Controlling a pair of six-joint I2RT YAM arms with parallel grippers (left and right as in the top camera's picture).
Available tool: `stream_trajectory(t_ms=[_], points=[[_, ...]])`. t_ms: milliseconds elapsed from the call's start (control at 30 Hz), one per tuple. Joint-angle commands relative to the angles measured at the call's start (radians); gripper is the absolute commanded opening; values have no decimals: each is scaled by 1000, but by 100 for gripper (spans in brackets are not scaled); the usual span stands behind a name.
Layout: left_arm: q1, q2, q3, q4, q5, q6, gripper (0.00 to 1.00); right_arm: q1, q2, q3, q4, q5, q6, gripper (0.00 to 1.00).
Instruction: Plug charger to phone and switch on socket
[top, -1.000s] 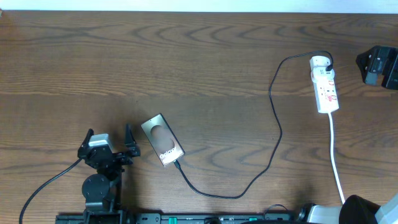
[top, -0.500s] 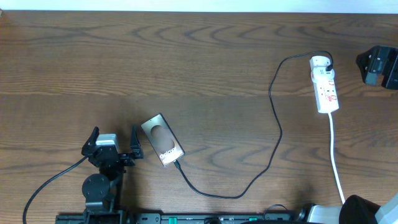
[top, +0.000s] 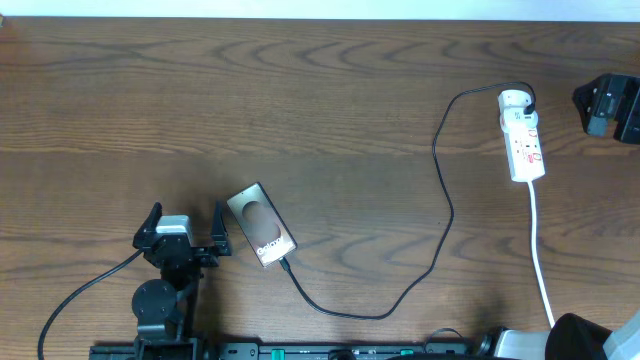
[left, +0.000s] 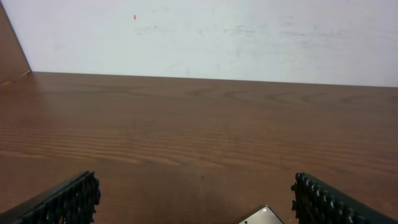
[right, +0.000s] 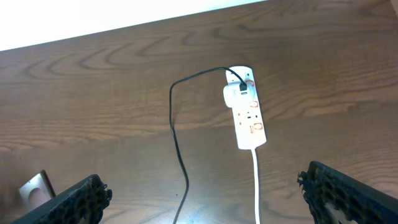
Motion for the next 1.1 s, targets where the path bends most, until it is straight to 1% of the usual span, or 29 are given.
stream_trajectory(t_ms=[0, 833, 1067], points=[[-2, -6, -22, -23, 35, 14, 98, -2, -3, 0, -1, 2, 13, 99], [-2, -6, -22, -23, 35, 14, 98, -2, -4, 0, 0, 2, 13, 99], [-2, -6, -22, -23, 35, 14, 98, 0, -71, 0, -1, 2, 13, 99]])
